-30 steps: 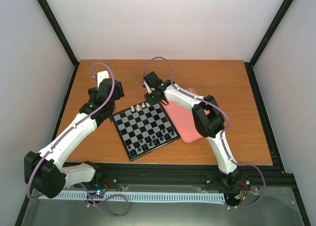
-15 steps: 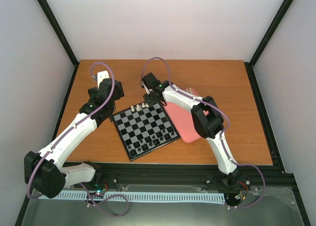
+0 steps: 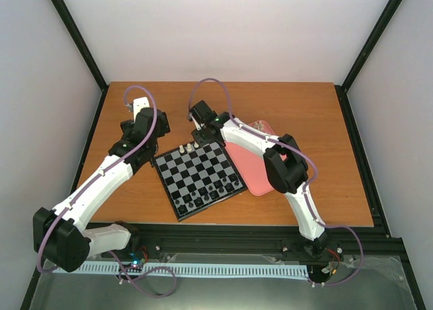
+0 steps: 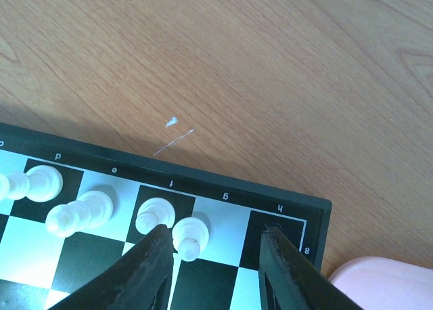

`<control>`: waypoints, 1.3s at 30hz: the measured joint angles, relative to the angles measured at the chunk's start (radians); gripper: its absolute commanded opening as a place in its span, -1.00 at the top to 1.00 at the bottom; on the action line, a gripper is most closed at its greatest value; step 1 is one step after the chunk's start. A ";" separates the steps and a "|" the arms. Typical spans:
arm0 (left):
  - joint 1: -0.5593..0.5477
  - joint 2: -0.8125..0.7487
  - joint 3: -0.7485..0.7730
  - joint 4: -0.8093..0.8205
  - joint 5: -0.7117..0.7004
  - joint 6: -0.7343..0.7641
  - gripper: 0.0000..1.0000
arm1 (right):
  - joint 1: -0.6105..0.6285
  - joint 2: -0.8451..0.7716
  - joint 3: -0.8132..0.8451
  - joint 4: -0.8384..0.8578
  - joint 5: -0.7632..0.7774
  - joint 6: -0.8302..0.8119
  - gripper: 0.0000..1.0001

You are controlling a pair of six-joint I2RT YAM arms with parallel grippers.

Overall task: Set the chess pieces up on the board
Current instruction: Pick up the chess piece from the chessboard.

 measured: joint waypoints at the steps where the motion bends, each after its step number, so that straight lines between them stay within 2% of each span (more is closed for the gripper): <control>1: 0.000 0.000 0.000 0.000 0.000 0.000 -0.99 | 0.000 0.000 0.000 0.000 0.000 0.000 0.29; 31: 0.000 -0.007 0.000 0.000 0.000 0.000 -0.99 | 0.000 0.059 0.043 -0.024 -0.011 -0.002 0.36; 39: 0.000 -0.007 0.000 0.000 0.000 0.000 -0.99 | -0.001 0.078 0.047 -0.024 -0.017 -0.005 0.57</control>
